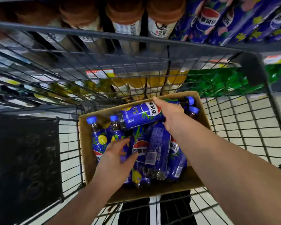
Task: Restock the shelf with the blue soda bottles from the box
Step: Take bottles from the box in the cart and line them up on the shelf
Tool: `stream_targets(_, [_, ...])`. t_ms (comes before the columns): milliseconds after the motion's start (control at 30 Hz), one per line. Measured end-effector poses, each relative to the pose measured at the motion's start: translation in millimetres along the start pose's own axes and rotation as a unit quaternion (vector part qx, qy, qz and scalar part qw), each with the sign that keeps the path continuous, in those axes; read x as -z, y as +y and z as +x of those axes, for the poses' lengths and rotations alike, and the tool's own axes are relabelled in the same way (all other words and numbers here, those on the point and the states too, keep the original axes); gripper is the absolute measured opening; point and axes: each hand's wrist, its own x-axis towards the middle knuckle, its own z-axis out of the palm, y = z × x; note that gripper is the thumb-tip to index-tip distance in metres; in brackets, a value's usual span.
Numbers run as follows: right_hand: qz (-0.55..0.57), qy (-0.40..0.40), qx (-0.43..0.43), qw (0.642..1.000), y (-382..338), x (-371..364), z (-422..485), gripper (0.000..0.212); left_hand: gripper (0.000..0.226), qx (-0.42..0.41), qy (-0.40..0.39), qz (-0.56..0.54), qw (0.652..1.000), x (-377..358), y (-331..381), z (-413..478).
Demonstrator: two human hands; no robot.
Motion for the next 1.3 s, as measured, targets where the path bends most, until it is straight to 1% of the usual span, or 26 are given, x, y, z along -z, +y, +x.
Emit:
stream_targets(33, [0.002,0.024,0.010,1.000,3.5,-3.4,1.2,0.096,0.047,0.000,-0.005,0.000,1.000,0.2,-2.2,0.8])
stream_targets(100, [0.010,0.046,0.057,0.997,9.9,-5.0,-2.8,0.098,0.047,0.002,-0.016,0.001,1.000,-1.1,-4.9,1.4])
stream_targets(167, [0.042,0.000,0.142,0.989,16.5,-2.6,-9.4,0.103,0.046,0.004,-0.025,-0.004,1.000,-4.5,-5.7,0.3])
stream_targets(233, [0.054,-0.075,0.208,0.974,21.1,-0.4,-24.4,0.109,0.044,0.007,-0.038,-0.007,0.999,-7.2,-5.3,-1.6])
stream_targets(300, [0.042,-0.122,0.253,0.959,22.3,3.3,-35.8,0.105,0.041,0.004,-0.050,-0.005,0.999,-8.5,-3.5,-4.3])
stream_targets(400, [0.038,-0.159,0.307,0.937,14.2,20.2,-54.1,0.099,0.038,0.020,-0.063,-0.002,0.998,-8.4,-1.0,-4.5])
stream_targets(500, [0.029,-0.154,0.368,0.917,-1.4,54.3,-74.1,0.090,0.026,0.037,-0.071,-0.017,0.997,-14.8,13.5,-2.6])
stream_targets(567, [0.037,-0.144,0.382,0.912,-13.1,85.7,-86.5,0.089,0.025,0.048,-0.080,-0.022,0.995,-26.0,28.4,2.0])
stream_targets(633, [0.047,-0.151,0.392,0.906,-19.4,119.5,-94.1,0.082,0.038,0.082,-0.102,-0.003,0.991,-42.9,40.7,9.4])
stream_targets(733, [0.040,-0.154,0.403,0.901,-16.6,162.3,-98.0,0.071,0.086,0.140,-0.099,0.077,0.982,-66.9,48.6,21.2])
stream_targets(800, [0.032,-0.157,0.401,0.902,-8.7,182.5,-98.6,0.070,0.106,0.151,-0.084,0.157,0.972,-77.2,50.1,24.5])
stream_targets(867, [0.028,-0.162,0.393,0.905,0.9,195.2,-99.6,0.071,0.116,0.139,-0.081,0.234,0.959,-83.7,53.0,24.4])
stream_targets(933, [0.022,-0.149,0.389,0.909,10.2,202.7,-101.5,0.068,0.109,0.130,-0.075,0.256,0.955,-86.6,53.5,24.9])
stream_targets(1000, [0.003,-0.140,0.384,0.913,16.1,208.2,-104.4,0.070,0.092,0.129,-0.075,0.222,0.964,-84.9,49.9,26.6])
stream_targets(1033, [-0.010,-0.134,0.378,0.916,18.3,210.5,-104.9,0.077,0.084,0.133,-0.078,0.178,0.972,-82.4,47.0,26.6])
stream_targets(1100, [-0.021,-0.122,0.359,0.925,20.9,214.8,-107.5,0.095,0.066,0.142,-0.076,0.026,0.987,-73.9,43.7,19.3])
stream_targets(1133, [-0.021,-0.115,0.350,0.930,20.9,216.5,-109.6,0.099,0.053,0.149,-0.081,-0.062,0.984,-67.9,44.3,11.5])
stream_targets(1167, [-0.020,-0.110,0.345,0.932,20.4,218.2,-112.1,0.098,0.042,0.157,-0.088,-0.138,0.974,-62.1,45.2,3.1])
stream_targets(1200, [-0.018,-0.110,0.342,0.933,19.4,219.8,-115.0,0.093,0.035,0.160,-0.099,-0.197,0.962,-55.6,46.5,-5.5])
stream_targets(1267, [-0.004,-0.117,0.341,0.933,16.1,222.9,-122.9,0.069,0.029,0.150,-0.122,-0.280,0.940,-40.9,51.5,-24.7])
stream_targets(1300, [0.010,-0.124,0.340,0.932,14.2,223.8,-127.8,0.062,0.033,0.137,-0.130,-0.308,0.932,-33.6,54.3,-33.4])
